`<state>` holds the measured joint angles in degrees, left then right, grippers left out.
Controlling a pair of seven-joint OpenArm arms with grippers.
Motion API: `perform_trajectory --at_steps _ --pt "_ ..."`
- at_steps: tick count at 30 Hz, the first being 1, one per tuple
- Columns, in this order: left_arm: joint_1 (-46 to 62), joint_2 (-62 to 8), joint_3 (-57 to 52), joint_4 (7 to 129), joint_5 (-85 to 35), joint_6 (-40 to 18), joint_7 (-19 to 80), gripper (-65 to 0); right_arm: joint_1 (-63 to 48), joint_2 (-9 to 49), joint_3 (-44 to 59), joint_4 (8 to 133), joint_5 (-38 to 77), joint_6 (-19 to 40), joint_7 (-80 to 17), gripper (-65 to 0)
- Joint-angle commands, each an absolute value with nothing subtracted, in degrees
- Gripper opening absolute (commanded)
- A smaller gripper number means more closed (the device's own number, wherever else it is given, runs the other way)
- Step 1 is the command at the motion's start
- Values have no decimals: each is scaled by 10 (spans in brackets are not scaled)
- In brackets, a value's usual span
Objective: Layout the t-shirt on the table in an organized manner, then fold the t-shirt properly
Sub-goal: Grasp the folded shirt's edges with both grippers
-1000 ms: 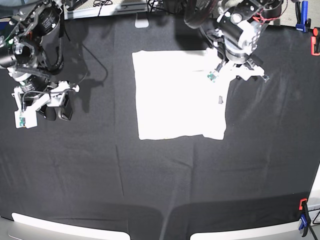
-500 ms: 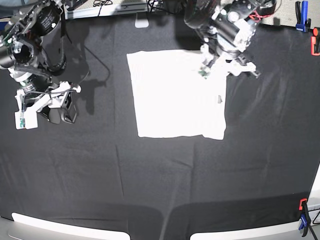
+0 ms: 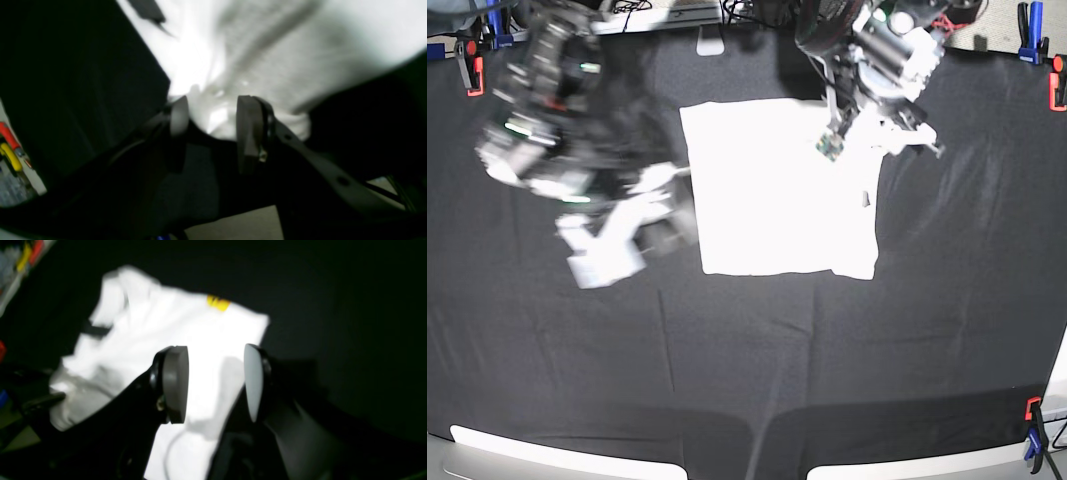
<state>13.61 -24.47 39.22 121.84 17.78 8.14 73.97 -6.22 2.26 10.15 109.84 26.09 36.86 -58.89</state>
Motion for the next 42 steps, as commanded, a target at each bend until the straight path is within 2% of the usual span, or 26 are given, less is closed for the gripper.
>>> perform_trajectory --at_steps 1,7,13,20,22,29,38,42 --pt "137 -246 391 1229 183 90 736 -435 -56 25 85 1088 252 371 -567 -387" --pt "173 -246 391 1229 183 95 707 -435 -56 25 25 979 168 371 -523 -387" --pt "205 -246 391 1229 184 99 668 -435 -56 25 22 889 162 371 -513 -387" --pt "205 -246 391 1227 185 100 635 -435 -54 25 22 885 163 370 -515 -387" --pt "205 -246 391 1220 185 122 626 -435 -54 25 22 885 163 370 -515 -387" --pt "203 -246 391 1149 186 137 612 -435 -54 25 22 885 167 370 -516 -387" --pt "197 -246 390 1102 361 138 666 -435 -54 25 22 885 167 370 -519 -387" --pt "197 -250 390 1102 395 138 671 -435 -54 25 22 885 167 370 -519 -387"
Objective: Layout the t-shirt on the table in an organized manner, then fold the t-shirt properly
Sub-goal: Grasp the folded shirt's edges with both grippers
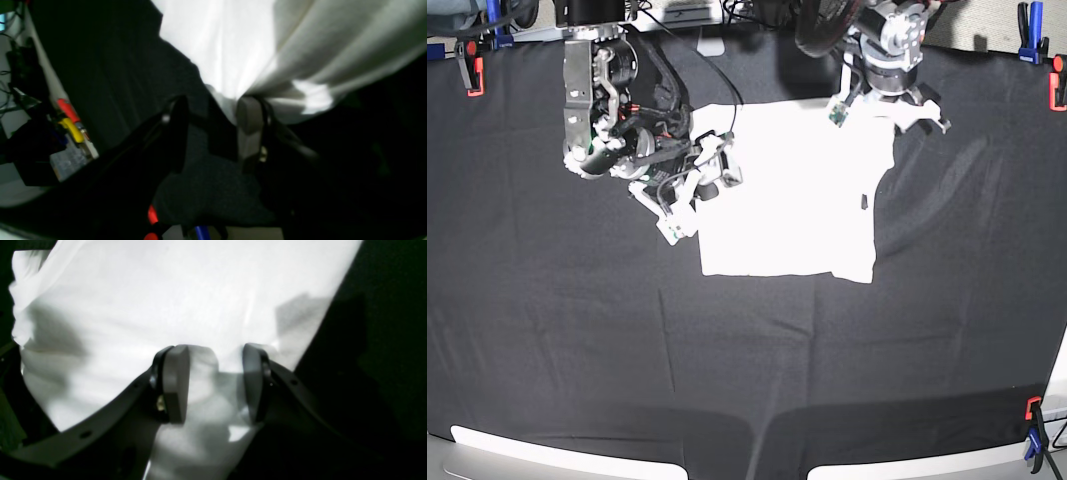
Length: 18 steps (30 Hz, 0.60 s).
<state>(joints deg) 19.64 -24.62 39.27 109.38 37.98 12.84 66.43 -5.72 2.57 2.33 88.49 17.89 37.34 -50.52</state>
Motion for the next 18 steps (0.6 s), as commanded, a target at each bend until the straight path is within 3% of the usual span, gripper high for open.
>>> perform_trajectory --at_steps 1,10,18 --pt "197 -253 390 1102 394 138 672 -435 -54 25 22 885 167 370 -519 -387" --pt "197 -322 389 1102 394 154 731 -435 -54 25 22 885 167 370 -519 -387" --pt "197 -321 390 1122 397 157 728 -435 -54 25 22 905 199 371 -520 -387"
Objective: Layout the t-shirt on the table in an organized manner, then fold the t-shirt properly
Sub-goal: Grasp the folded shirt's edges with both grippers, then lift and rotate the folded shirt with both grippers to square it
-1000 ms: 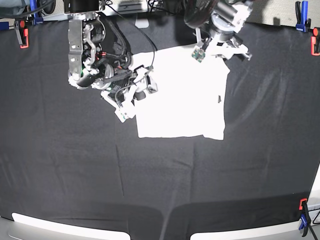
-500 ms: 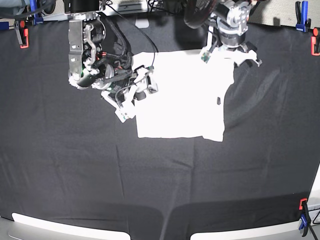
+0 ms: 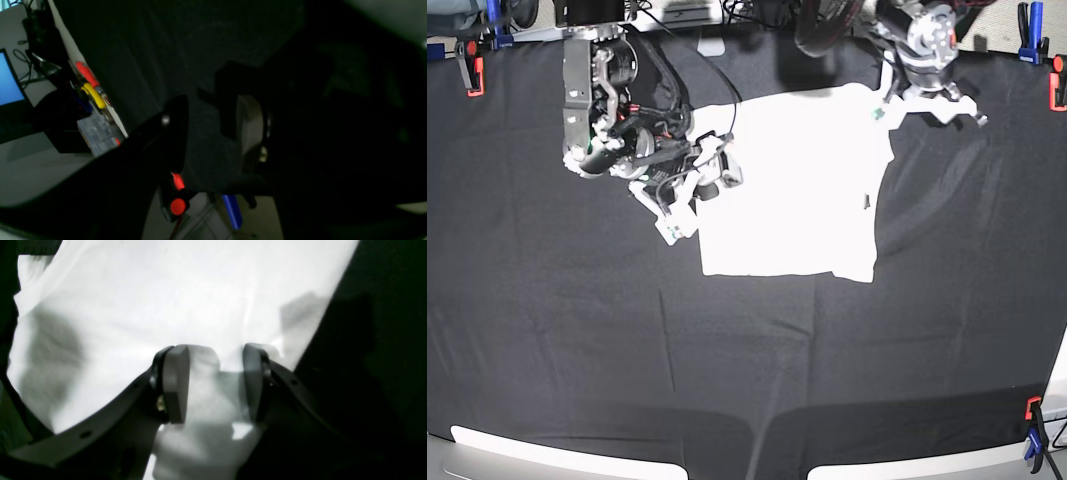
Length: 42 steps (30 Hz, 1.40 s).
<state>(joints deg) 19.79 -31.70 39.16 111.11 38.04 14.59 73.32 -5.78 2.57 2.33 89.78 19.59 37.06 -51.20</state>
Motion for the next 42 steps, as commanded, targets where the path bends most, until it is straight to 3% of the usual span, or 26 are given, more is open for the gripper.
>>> perform_trajectory --at_steps 1,11,16,20,24,32,36,42 --pt "197 -321 390 1133 399 157 728 -435 -54 25 22 917 199 371 -519 -387" --pt "197 -309 390 1290 395 157 719 -435 -47 25 23 1034 199 371 -490 -387" --pt "197 -265 390 1315 227 153 639 -435 -5 25 23 1034 195 369 -434 -387" --pt "198 -224 391 1315 79 90 589 -435 54 24 23 1020 151 332 -407 -387" --pt "200 -185 392 1315 32 59 586 -435 134 24 23 954 95 320 -408 -387" --pt "200 -176 392 1239 29 42 528 -435 238 24 23 769 91 319 -467 -387" --pt "198 -171 392 1129 38 42 500 -435 231 24 22 725 92 319 -474 -387" --pt "197 -163 391 1075 168 54 496 -435 176 31 22 706 92 340 -439 -387"
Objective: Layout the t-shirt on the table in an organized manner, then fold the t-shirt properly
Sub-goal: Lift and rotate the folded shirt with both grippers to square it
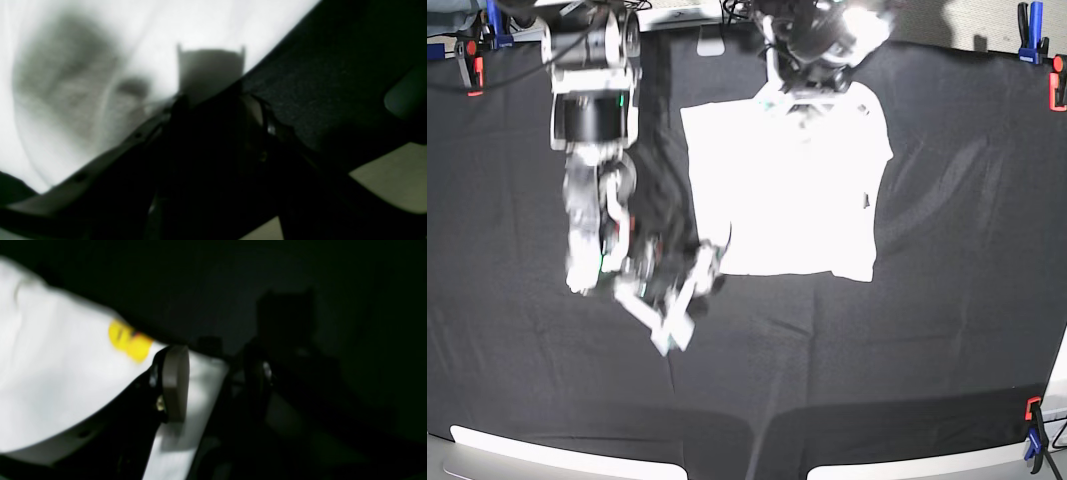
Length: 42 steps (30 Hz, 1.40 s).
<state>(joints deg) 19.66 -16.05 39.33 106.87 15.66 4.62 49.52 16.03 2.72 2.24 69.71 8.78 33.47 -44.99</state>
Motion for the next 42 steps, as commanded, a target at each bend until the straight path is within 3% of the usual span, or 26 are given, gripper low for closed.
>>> perform_trajectory --at_steps 1,5,10,14,22,31,36,39,42 --pt "197 -164 391 1075 183 59 496 -435 166 34 22 706 94 341 -439 -387" --pt "197 -164 390 1075 252 69 497 -435 141 38 22 707 128 359 -456 -387" --pt "197 -175 390 1075 331 87 527 -435 122 39 22 734 190 390 -547 -387" --pt "197 -221 390 1075 329 156 534 -435 79 50 22 799 204 390 -553 -387" --pt "190 -269 390 1074 330 159 529 -435 -32 60 22 959 261 390 -593 -387" --pt "130 -270 390 1074 327 160 559 -435 -122 61 22 1023 265 393 -548 -387" --pt "135 -270 390 1074 304 161 568 -435 -90 60 25 1065 208 390 -495 -387" --pt "134 -270 390 1074 304 161 568 -435 -50 60 35 1054 149 336 -422 -387" --pt "134 -270 390 1074 304 161 568 -435 -5 55 33 1013 138 319 -420 -387"
